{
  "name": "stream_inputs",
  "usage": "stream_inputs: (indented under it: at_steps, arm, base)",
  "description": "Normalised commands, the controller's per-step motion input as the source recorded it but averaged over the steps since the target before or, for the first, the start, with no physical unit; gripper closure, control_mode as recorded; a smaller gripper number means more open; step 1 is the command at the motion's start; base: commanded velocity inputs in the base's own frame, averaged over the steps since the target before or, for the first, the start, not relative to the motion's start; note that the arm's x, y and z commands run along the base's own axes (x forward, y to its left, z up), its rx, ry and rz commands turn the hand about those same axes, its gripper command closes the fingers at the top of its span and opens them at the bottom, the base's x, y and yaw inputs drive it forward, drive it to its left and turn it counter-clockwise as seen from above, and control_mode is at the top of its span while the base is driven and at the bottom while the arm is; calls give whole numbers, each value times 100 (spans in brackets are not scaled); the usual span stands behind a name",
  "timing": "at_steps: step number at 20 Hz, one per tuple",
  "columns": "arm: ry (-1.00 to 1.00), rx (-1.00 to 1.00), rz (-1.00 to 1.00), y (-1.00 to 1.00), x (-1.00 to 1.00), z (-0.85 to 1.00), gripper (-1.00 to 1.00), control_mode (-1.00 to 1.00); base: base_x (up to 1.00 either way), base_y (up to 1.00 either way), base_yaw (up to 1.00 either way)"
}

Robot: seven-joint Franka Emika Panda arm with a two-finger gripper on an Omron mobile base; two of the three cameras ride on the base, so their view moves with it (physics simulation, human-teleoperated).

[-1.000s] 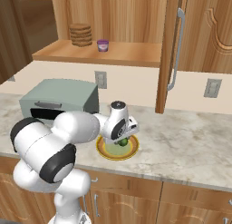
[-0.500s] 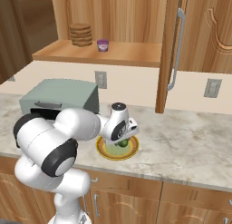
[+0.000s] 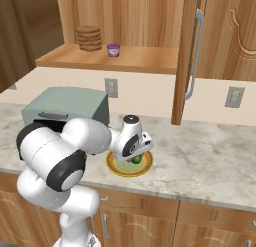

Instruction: Pick the avocado and bread from the counter and place them on the plate. Then pick the jam from the cabinet and place it next to the plate. Lastly close the cabinet door.

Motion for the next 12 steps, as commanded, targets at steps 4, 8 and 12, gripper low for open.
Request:
stream_inputs:
  at_steps: [4, 8, 12]
  arm:
    - [0, 0, 0, 0, 0, -5, -100, -100]
    - [0, 2, 0, 0, 0, 0, -100, -100]
    - [-3, 4, 0, 0, 0, 1, -100, -100]
  base:
    - [0, 0, 0]
    - [0, 0, 0]
    - [0, 0, 0]
